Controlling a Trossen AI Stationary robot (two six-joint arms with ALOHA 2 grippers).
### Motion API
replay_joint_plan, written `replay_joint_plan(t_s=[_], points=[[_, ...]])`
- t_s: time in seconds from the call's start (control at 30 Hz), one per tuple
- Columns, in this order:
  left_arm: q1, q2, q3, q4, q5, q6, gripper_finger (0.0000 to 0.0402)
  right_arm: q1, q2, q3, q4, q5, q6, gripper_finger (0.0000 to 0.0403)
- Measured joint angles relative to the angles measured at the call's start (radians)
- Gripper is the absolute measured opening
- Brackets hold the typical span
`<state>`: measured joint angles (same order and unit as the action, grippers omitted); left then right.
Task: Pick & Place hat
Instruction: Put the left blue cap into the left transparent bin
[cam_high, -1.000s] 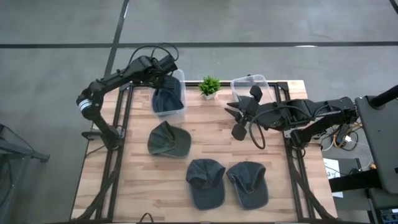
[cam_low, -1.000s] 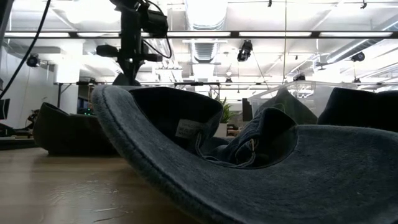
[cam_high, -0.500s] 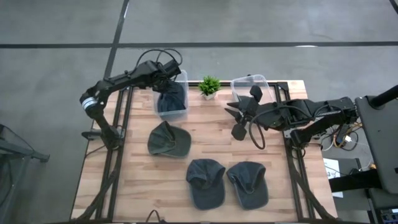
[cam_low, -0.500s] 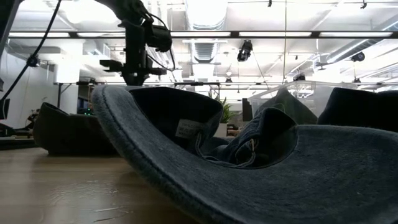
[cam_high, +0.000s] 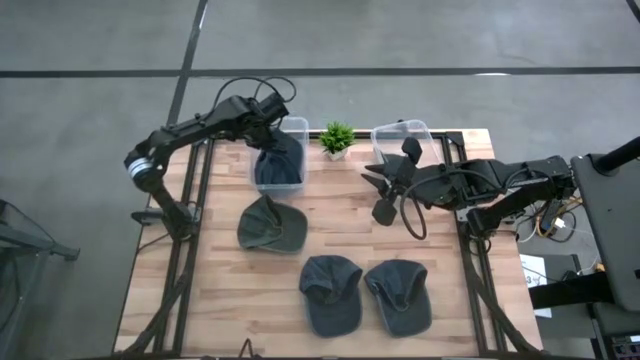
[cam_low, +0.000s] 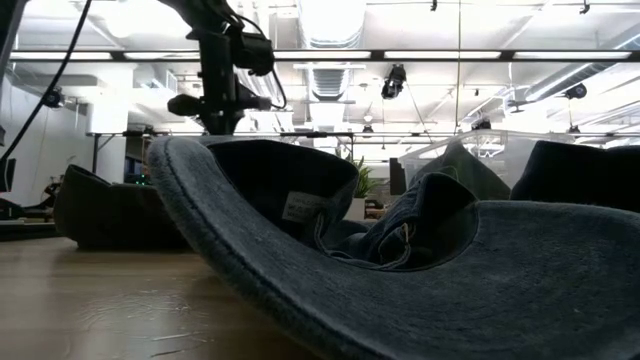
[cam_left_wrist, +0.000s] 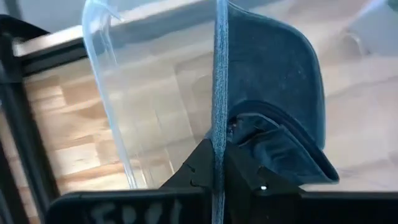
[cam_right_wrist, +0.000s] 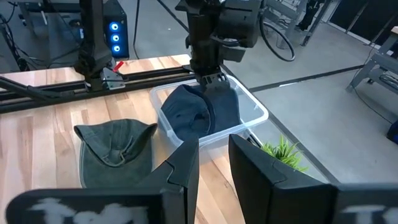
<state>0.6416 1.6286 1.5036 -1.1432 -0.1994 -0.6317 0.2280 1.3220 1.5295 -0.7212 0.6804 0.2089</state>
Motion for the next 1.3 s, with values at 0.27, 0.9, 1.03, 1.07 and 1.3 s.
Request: replay_joint_plan(t_s=[0.27, 0.9, 1.03, 1.07, 1.3], points=[[0.001, -0.009, -0.017, -0.025, 0.026, 0.016, 0.0092, 0.001, 0.0, 0.0, 0.0, -0.001, 0.0, 0.0082], [-0.008, -0.137, 0.18, -0.185, -0.015, 0.183, 0.0117, 0.001, 0.0, -0.001, -0.032, -0.104, 0.031, 0.0082], [-0.011, -0.197, 0.18, -0.182, 0.109, 0.142, 0.0117, 0.002, 0.0, -0.002, -0.093, -0.117, 0.07, 0.0082], [-0.011, -0.208, 0.177, -0.187, 0.146, 0.123, 0.0117, 0.003, 0.0, -0.002, -0.111, -0.122, 0.076, 0.0082], [-0.034, -0.268, 0.177, -0.182, 0.243, 0.081, 0.0117, 0.005, 0.002, -0.003, -0.172, -0.189, 0.15, 0.0082]])
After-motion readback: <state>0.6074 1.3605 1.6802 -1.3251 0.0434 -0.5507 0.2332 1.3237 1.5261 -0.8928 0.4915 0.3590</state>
